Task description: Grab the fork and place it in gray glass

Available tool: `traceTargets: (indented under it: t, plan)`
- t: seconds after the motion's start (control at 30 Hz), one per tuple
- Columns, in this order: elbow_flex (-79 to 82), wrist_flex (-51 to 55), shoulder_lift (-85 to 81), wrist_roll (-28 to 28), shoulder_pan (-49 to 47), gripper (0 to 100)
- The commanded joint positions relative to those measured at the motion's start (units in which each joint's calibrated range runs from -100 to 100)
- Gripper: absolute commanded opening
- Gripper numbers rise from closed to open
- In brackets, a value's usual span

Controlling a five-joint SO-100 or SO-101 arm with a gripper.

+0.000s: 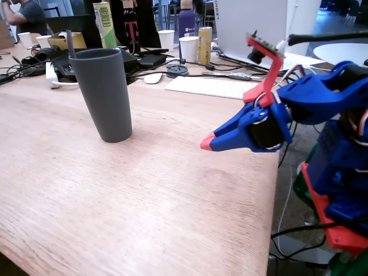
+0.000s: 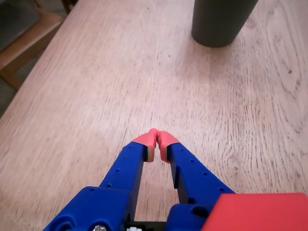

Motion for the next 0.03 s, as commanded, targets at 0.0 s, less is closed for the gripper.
traceTargets:
  t: [0.0]
  plan:
    - [0.3, 0.2, -0.5, 0.1, -0.2, 0]
